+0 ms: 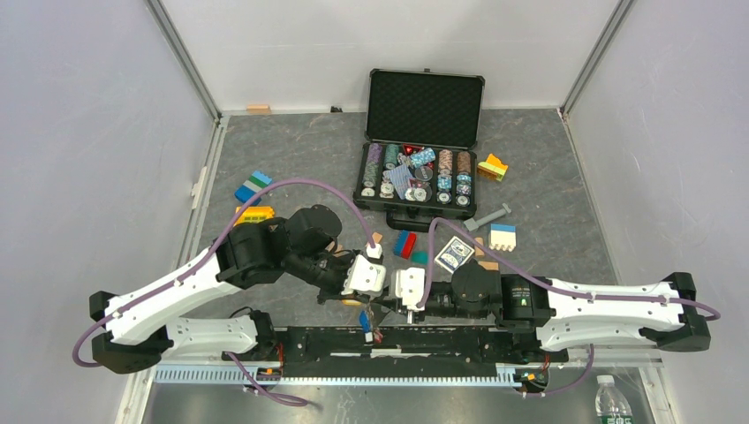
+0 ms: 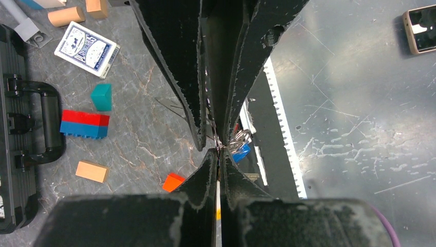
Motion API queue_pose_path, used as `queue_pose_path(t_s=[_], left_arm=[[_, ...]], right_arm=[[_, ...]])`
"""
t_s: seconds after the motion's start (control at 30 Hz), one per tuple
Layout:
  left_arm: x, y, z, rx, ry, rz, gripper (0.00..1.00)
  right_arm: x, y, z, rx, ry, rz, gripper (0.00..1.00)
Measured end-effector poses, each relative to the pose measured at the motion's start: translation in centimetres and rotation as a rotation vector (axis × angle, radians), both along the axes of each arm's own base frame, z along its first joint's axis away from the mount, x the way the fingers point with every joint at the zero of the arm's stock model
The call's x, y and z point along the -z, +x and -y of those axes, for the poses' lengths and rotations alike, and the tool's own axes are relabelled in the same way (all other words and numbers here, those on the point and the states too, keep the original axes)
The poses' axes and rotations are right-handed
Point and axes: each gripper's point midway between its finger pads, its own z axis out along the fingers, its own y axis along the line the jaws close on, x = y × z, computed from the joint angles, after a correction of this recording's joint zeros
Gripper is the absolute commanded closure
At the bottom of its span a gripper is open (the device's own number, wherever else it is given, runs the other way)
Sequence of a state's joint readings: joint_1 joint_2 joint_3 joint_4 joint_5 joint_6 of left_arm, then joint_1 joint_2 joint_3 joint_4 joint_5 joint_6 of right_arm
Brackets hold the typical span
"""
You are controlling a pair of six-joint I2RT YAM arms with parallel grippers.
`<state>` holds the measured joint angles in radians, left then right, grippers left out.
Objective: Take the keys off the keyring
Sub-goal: Remove the key from the keyring.
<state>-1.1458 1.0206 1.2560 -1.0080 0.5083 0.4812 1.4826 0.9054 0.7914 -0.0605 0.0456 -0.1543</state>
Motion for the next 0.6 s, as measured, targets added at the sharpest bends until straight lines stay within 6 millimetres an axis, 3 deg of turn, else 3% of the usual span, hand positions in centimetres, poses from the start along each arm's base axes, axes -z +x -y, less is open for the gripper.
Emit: queue_pose_path(t_s=[0.1, 0.17, 0.27, 0.6], left_arm=[[0.0, 0.0, 0.0, 0.000, 0.000, 0.000, 0.98], [0.0, 0.0, 0.0, 0.000, 0.000, 0.000, 0.98], [0.0, 0.0, 0.0, -0.001, 0.000, 0.000, 0.97], [-1.0, 0.1, 0.2, -0.002, -0.071, 0.032, 0.77]], right_arm=[[0.0, 0.0, 0.0, -0.001, 0.000, 0.000, 0.90], [0.0, 0.0, 0.0, -0.001, 0.000, 0.000, 1.00], [0.0, 0.0, 0.0, 0.001, 0.000, 0.002, 1.00], [-0.8, 0.1, 0.7, 0.006, 0.073, 0.013, 1.00]])
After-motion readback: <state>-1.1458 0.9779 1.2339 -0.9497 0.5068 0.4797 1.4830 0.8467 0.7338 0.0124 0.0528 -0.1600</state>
